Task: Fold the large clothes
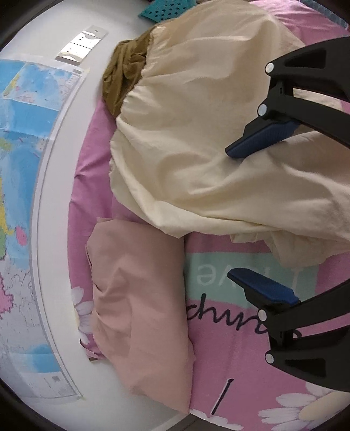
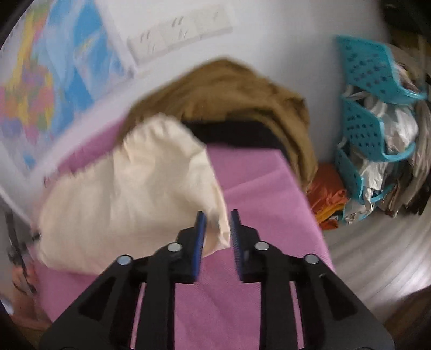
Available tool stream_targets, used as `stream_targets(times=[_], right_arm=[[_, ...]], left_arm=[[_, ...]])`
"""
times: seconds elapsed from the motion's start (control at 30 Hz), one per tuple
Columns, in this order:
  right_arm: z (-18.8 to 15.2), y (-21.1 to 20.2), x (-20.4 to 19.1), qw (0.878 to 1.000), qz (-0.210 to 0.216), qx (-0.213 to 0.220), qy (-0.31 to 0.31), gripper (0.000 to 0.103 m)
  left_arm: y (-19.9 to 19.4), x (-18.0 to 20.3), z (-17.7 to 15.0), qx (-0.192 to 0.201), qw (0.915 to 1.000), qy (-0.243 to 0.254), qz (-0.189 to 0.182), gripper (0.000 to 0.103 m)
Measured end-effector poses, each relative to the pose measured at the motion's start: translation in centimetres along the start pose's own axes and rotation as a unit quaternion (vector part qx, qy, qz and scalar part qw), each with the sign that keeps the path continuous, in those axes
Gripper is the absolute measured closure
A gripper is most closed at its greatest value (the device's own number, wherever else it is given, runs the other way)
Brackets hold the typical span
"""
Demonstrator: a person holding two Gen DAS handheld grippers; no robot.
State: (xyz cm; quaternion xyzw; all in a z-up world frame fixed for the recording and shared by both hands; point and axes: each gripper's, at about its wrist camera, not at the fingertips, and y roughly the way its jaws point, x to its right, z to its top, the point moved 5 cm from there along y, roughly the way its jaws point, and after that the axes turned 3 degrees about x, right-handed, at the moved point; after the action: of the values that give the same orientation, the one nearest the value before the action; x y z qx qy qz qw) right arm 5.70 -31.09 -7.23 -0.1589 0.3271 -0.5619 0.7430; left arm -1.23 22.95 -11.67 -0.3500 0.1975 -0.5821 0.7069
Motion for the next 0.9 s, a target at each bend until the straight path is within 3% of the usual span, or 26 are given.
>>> stream_targets(times=[0.1, 0.13, 0.23, 0.33, 0.4, 0.47, 0.5, 0.63, 0.73, 0.9], right_arm=[[-0.1, -2.2, -2.3, 0.998, 0.053, 0.02, -0.019, 0.076], [-0.3, -2.0, -3.4, 0.997, 0.053, 0.015, -0.045, 0.07], [-0.7, 0.8, -3.7, 0.997, 0.043, -0.015, -0.055, 0.068], [-1.5, 4.2, -1.7, 0.997, 0.04, -0.064, -0.003, 0.084], [-1.7, 3.4, -0.9, 0.994, 0.067, -0.06, 0.058, 0.073], [-1.8, 1.2, -1.4, 0.992, 0.094, -0.044, 0.068, 0.027], [-2.1, -0.2, -1.8, 0.989, 0.118, -0.037, 0.078, 0.021], [-4.9, -1.9, -3.7, 0.968, 0.204, -0.082, 0.117, 0.02], [-6.6, -0.6, -4.9, 0.951, 0.242, -0.115, 0.155, 0.02], [-7.0, 1.9, -7.1, 0.945, 0.247, -0.135, 0.17, 0.018]], left_arm=[[-1.3, 0.1, 0.0, 0.014, 0.9998, 0.003, -0.012, 0.024], [-2.0, 0.5, 0.0, 0.025, 0.9994, 0.015, -0.018, 0.024], [-2.1, 1.5, -0.2, 0.023, 0.9987, 0.044, -0.011, 0.024], [-0.9, 1.1, -0.8, -0.001, 0.9995, 0.03, -0.01, 0.023], [-1.6, 0.6, -1.0, 0.003, 0.9998, 0.01, -0.016, 0.024], [-3.6, 0.4, -1.2, 0.022, 0.9995, 0.01, -0.019, 0.025], [-4.5, 0.5, -1.6, 0.025, 0.999, 0.008, -0.036, 0.025], [-7.2, 1.5, -3.8, 0.006, 0.9928, 0.008, -0.119, 0.025], [-7.7, 3.1, -6.0, -0.035, 0.9817, 0.002, -0.187, 0.025], [-6.9, 6.0, -8.1, -0.07, 0.9742, 0.012, -0.215, 0.025]])
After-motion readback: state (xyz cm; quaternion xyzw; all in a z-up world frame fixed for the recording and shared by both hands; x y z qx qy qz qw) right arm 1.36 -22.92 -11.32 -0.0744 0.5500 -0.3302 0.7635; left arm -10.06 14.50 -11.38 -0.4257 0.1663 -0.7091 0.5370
